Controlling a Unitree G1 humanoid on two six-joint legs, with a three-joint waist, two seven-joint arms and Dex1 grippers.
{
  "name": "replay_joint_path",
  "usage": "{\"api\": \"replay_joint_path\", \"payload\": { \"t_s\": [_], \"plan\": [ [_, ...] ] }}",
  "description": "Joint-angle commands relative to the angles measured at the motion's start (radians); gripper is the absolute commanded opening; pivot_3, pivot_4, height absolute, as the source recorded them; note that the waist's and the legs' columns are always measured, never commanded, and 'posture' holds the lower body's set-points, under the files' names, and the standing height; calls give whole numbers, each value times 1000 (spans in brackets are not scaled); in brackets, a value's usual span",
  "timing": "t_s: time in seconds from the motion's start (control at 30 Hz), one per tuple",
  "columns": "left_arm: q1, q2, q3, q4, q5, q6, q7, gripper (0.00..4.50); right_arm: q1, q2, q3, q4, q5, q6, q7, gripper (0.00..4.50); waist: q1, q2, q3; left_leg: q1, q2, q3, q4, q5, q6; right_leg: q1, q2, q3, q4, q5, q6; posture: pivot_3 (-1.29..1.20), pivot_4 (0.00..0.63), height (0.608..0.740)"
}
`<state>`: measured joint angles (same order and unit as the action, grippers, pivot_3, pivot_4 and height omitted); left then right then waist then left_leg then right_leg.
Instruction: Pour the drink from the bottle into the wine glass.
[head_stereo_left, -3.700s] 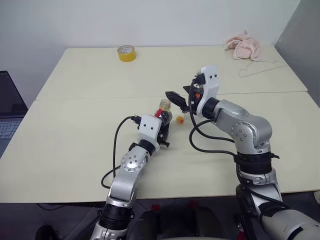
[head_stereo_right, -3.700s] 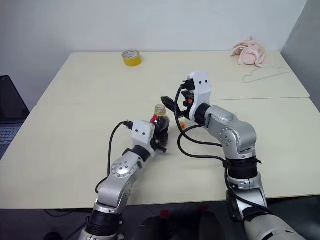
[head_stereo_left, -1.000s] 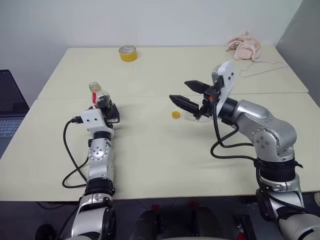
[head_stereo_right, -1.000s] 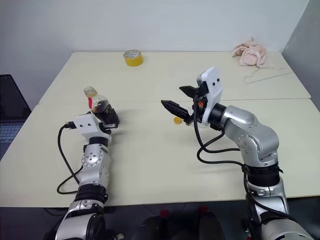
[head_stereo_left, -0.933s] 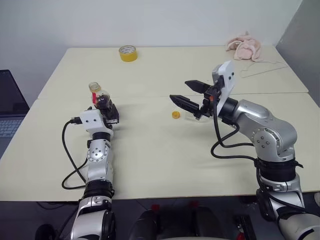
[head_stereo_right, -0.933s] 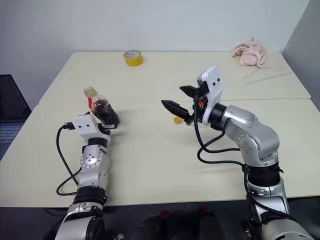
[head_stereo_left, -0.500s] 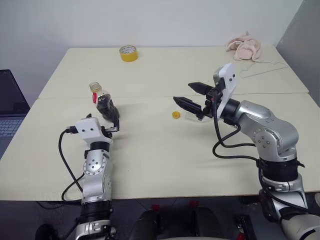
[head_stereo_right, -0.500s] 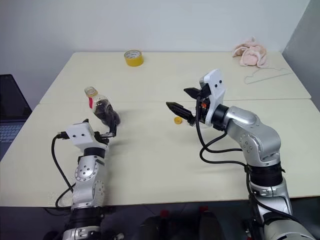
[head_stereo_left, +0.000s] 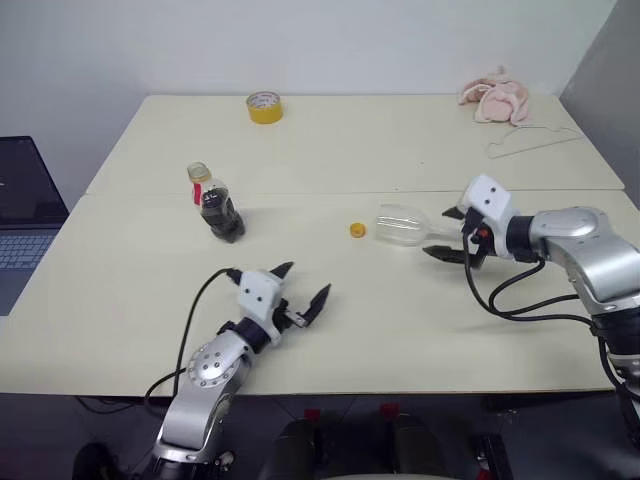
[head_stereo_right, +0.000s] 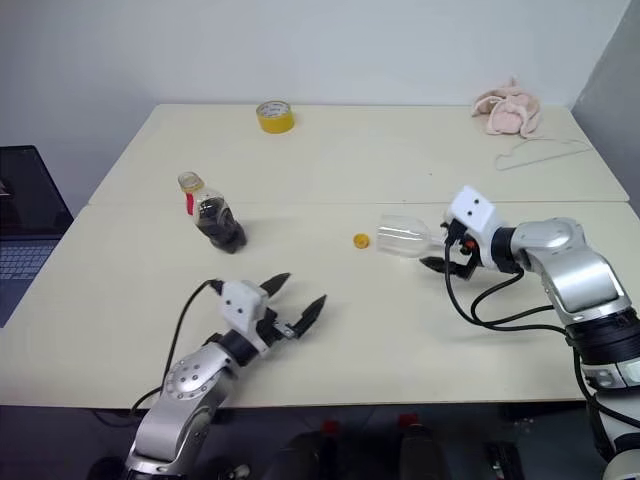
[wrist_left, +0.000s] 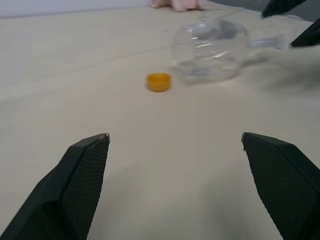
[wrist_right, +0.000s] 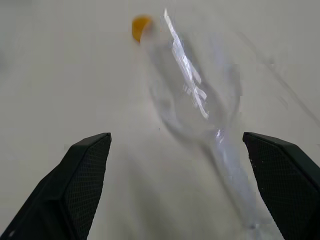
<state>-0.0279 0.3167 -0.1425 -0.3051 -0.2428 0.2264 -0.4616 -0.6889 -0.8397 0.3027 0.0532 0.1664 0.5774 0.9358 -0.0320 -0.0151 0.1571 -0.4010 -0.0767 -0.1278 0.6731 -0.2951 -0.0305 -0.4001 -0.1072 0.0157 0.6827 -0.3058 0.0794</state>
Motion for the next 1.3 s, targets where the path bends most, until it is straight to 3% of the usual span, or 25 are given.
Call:
{"api": "replay_joint_path", "payload": {
  "t_s": [0.03,0.33,0.43,0.77,0.8,1.07,1.3],
  "plan": [
    [-52,7,-29,-28,-18,47,-47,4483,-95,24,58,95,-124,-61,3,4500,-3,0,0,0,0,0,0,0,0,0,0,0,0,0,0,0,150,740],
    [-55,25,-19,-29,17,45,-52,4483,-216,102,114,317,-282,-173,22,4500,-1,0,0,0,0,0,-2,0,0,-1,-1,0,-2,0,0,0,150,740],
    [-54,15,-20,-29,23,42,-40,4500,-234,130,129,390,-329,-215,18,3954,0,0,0,0,-1,0,-1,0,0,0,-1,0,-2,0,0,0,150,740],
    [-57,-3,-19,-10,54,35,-16,4500,-263,151,117,387,-458,-312,-46,413,0,0,0,0,-1,0,-1,0,0,-1,-1,0,-2,0,0,0,150,740],
    [-58,-4,-18,-6,55,34,-16,4500,-256,152,107,366,-459,-317,-54,211,-1,0,0,0,-1,1,-1,0,0,-1,-1,0,-1,0,0,0,150,740],
    [-69,-10,-16,11,67,29,-14,4500,-165,151,27,265,-429,-293,-57,210,0,0,0,0,-1,0,-1,0,0,-1,-1,0,-2,0,0,0,150,740],
    [-74,-5,-12,18,68,30,-19,4500,-112,147,43,233,-431,-272,-4,210,0,0,0,0,0,1,-1,0,0,-1,-1,1,-1,0,0,0,150,740]
  ]
}}
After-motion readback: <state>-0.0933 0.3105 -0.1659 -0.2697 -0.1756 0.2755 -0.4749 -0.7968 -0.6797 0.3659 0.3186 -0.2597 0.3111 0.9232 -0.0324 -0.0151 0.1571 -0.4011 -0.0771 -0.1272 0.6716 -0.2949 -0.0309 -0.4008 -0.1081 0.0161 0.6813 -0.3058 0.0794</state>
